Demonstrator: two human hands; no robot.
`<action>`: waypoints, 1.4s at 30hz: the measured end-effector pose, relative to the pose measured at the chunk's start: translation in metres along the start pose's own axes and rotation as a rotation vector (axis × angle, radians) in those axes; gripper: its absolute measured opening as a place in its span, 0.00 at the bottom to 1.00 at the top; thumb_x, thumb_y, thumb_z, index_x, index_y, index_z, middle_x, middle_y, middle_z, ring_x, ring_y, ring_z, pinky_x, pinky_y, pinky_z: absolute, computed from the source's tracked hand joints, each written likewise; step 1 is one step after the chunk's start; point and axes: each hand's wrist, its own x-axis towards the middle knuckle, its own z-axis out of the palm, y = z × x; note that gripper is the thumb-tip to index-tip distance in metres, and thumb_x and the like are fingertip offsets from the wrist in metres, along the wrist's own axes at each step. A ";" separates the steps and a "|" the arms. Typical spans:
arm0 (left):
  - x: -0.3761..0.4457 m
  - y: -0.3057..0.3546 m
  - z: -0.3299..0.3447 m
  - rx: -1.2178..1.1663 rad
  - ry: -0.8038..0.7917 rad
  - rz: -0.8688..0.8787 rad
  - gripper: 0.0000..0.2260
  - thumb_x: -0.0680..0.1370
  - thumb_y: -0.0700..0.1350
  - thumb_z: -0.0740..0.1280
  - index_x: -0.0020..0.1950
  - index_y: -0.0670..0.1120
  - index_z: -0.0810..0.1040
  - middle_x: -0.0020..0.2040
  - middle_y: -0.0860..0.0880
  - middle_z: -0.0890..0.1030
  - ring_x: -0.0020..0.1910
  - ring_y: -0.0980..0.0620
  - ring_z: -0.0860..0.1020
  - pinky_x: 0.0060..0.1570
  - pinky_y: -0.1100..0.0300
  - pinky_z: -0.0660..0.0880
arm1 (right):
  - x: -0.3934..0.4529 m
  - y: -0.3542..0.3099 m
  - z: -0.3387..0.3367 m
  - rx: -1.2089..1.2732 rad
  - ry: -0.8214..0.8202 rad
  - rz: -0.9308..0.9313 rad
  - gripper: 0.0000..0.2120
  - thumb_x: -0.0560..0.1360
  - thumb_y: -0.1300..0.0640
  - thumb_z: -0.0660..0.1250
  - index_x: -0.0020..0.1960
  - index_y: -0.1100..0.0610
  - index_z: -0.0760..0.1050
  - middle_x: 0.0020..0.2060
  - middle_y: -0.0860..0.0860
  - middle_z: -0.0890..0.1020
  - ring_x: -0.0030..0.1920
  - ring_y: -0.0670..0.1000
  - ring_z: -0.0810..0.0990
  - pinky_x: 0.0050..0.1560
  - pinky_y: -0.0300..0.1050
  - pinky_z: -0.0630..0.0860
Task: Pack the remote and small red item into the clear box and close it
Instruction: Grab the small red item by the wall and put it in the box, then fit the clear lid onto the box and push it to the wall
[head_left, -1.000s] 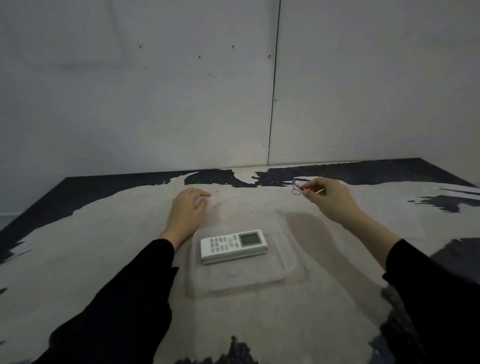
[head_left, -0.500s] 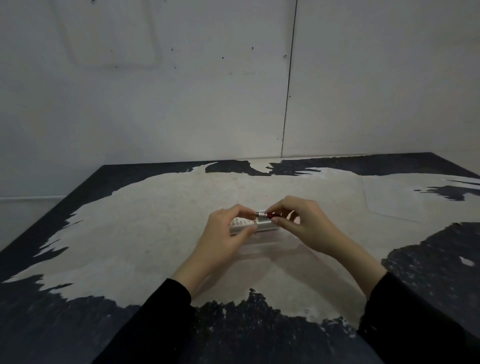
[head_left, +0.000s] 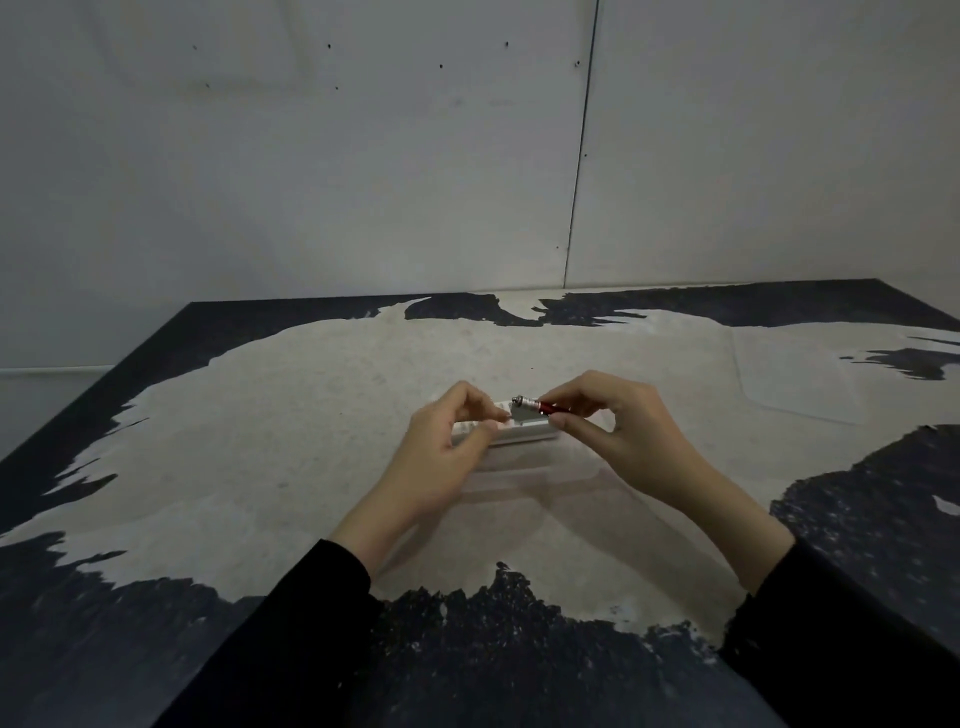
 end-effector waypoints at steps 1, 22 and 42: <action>-0.002 0.003 0.002 -0.051 -0.024 -0.002 0.03 0.75 0.45 0.65 0.48 0.51 0.74 0.48 0.52 0.84 0.52 0.55 0.80 0.57 0.57 0.73 | 0.000 0.000 0.000 0.011 0.001 0.002 0.08 0.73 0.60 0.70 0.51 0.53 0.81 0.41 0.49 0.83 0.42 0.48 0.80 0.46 0.50 0.78; 0.007 0.003 -0.012 0.857 0.001 0.118 0.08 0.67 0.55 0.72 0.42 0.55 0.84 0.65 0.52 0.72 0.65 0.50 0.63 0.66 0.52 0.52 | 0.016 0.011 -0.006 -0.251 -0.440 0.168 0.05 0.72 0.56 0.71 0.47 0.52 0.84 0.41 0.48 0.87 0.42 0.44 0.82 0.52 0.41 0.77; 0.003 -0.011 -0.007 0.170 0.202 -0.146 0.03 0.77 0.41 0.61 0.47 0.46 0.74 0.52 0.53 0.76 0.50 0.53 0.75 0.36 0.71 0.74 | -0.023 0.104 -0.075 -0.705 0.114 0.942 0.19 0.76 0.50 0.63 0.63 0.60 0.70 0.58 0.60 0.77 0.60 0.63 0.72 0.55 0.55 0.71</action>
